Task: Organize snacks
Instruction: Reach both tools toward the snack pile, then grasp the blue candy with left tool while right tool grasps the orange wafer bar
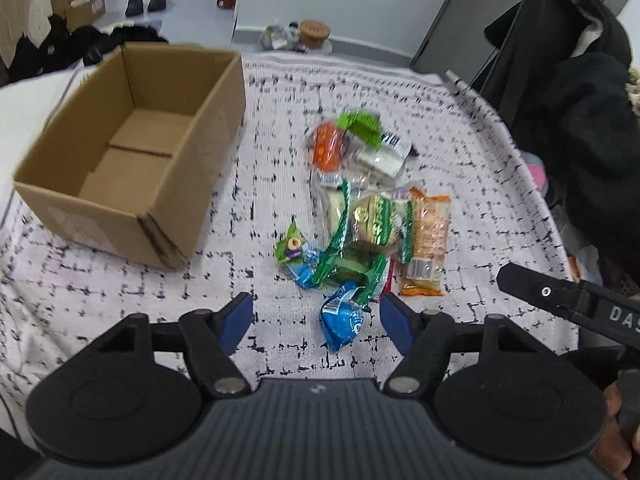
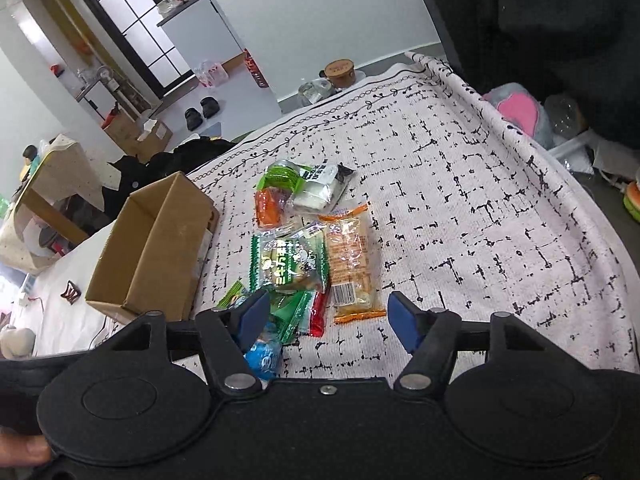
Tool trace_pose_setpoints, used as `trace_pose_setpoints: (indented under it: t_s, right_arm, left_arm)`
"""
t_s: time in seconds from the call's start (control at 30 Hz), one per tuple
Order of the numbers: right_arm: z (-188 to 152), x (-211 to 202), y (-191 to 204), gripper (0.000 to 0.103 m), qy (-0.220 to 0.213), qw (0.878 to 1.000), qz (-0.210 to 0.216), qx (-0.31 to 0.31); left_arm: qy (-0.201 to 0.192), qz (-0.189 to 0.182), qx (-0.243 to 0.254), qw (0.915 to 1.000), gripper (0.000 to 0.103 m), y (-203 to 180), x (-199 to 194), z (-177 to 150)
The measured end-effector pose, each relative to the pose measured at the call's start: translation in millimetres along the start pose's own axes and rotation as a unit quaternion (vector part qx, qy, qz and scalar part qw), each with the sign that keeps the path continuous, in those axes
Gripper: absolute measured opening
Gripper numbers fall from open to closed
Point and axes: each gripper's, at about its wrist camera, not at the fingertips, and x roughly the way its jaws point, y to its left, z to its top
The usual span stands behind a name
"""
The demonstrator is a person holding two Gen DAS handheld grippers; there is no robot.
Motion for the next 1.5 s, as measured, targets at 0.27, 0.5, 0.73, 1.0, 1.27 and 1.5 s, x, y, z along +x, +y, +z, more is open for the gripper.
trace_pose_setpoints:
  t_s: [0.27,0.5,0.73,1.0,1.27,1.5]
  right_arm:
    - [4,24,-12,0.062,0.017,1.0,-0.003,0.025]
    - [8,45,-15,0.062,0.032,0.999,-0.003,0.038]
    - [12,68,-16,0.062,0.043,0.998,-0.005,0.039]
    - [15,95,-9,0.059,0.043,0.998,-0.034,0.024]
    - [17,113,-4,0.044,0.045,0.998,-0.052,0.007]
    - [15,100,2,0.033,0.03,0.999,-0.044,0.0]
  left_arm:
    - [0.039,-0.003,-0.023,0.999,0.062,-4,44,3]
    - [0.089,-0.003,-0.049,0.9948,0.03,-6,80,-1]
    - [0.08,0.01,-0.063,0.9948,0.027,-3,77,8]
    - [0.067,0.024,-0.071,0.9949,0.027,7,71,19]
    - [0.055,0.033,-0.075,0.9951,0.027,15,63,30]
    - [0.036,0.028,-0.079,0.9958,0.027,18,41,34]
